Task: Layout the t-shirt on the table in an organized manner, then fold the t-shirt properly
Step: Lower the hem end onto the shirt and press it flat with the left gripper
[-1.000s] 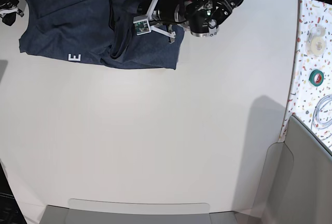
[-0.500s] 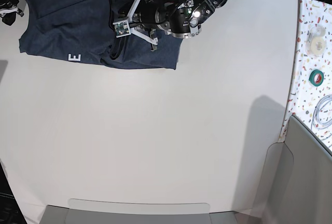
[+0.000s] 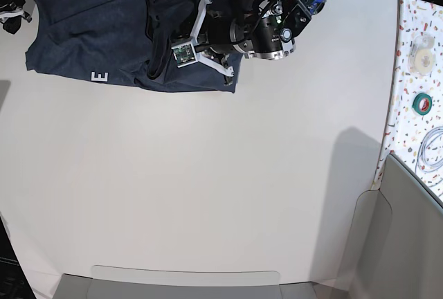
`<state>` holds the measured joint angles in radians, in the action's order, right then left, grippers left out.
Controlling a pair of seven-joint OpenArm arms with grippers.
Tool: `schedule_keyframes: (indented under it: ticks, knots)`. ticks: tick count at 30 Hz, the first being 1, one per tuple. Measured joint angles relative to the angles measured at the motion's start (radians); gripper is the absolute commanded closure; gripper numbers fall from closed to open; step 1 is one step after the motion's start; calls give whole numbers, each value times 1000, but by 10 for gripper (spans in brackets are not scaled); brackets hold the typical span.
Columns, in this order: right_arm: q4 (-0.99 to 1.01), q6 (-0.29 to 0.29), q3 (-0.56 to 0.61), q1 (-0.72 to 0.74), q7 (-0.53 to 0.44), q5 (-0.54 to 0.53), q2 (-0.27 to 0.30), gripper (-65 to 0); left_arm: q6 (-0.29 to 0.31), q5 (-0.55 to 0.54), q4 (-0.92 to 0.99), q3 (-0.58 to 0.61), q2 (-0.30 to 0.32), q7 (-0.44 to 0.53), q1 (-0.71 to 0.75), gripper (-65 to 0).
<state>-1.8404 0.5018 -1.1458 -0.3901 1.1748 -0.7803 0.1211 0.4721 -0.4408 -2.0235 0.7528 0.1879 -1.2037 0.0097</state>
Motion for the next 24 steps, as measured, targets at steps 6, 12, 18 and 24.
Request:
schedule_keyframes:
  ticks: [6, 12, 18, 24]
  knots:
    - [0, 0, 0, 14, 0, -1, 0, 0, -5, 2, 71, 0, 51, 77, 1, 0]
    - [0, 0, 0, 14, 0, -1, 0, 0, -3, 0, 92, 2, 47, 80, 30, 0]
    - [1, 0, 0, 14, 0, 0, -3, 0, -6, 7, 92, 121, -8, 79, 18, 0]
    - [2, 0, 0, 13, 0, 0, -6, 0, -2, -5, 95, 145, -84, 84, -30, 0]
